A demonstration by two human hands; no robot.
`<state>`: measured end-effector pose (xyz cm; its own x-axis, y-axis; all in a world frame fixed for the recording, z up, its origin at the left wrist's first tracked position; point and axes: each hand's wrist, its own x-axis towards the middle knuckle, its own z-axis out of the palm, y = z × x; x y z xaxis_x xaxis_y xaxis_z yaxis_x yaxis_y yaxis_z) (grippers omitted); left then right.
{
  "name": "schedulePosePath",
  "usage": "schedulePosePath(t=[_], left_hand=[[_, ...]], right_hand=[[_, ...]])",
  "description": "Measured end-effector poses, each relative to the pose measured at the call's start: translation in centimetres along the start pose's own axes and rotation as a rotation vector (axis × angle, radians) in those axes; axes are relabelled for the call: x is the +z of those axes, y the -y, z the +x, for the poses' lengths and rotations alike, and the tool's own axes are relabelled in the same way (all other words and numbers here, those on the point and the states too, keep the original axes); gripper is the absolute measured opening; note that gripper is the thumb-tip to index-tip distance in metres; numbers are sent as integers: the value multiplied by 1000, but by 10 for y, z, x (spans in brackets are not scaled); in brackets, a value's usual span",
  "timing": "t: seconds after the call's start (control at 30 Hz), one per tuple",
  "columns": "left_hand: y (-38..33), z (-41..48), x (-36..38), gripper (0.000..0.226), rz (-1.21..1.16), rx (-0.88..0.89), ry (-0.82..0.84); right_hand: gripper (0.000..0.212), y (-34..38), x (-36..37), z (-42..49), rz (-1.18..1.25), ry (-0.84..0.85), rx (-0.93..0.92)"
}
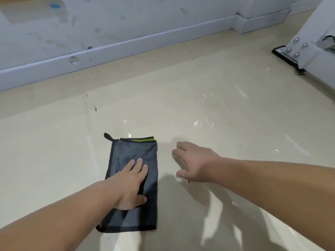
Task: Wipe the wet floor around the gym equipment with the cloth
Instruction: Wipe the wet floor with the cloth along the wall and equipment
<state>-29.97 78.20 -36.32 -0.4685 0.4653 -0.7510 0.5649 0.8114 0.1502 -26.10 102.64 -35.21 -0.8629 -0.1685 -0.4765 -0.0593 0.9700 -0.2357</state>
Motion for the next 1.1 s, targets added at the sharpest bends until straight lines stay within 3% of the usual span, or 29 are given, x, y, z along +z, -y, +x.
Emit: schedulePosePath(t=[0.1,0.2,0.3,0.37,0.43,0.6,0.7,0.83,1.0,1.1], left_hand=[[-1,14,-12,98,-16,-60,-12],[-1,45,-33,96,-90,-139,-83],[-7,82,-61,95,-130,-213,-156],[-15,102,-78,94,-143,-253,-172],[-23,112,-88,93,-122,-297,-165],[-55,94,-68,83,-132,-278,-119],[-83,69,-58,81,-157,-261,8],[-110,48,-55,80,-201,-287,175],[-106,42,-76,76,-158,-250,315],[-92,45,-85,84,-104,-219,354]], right_hand=[[67,-12,0,18,-36,-44,-16],[101,-23,-5,37,-85,-54,64],[127,-43,-8,53,-101,44,191],[133,-51,-7,64,-54,127,245],[129,-50,-12,74,-121,160,242],[84,-43,-20,89,-246,190,122],[67,-38,-15,98,-189,247,192],[43,-26,-14,101,-214,195,228],[50,-32,-19,99,-282,232,146],[61,-33,-26,95,-266,316,115]])
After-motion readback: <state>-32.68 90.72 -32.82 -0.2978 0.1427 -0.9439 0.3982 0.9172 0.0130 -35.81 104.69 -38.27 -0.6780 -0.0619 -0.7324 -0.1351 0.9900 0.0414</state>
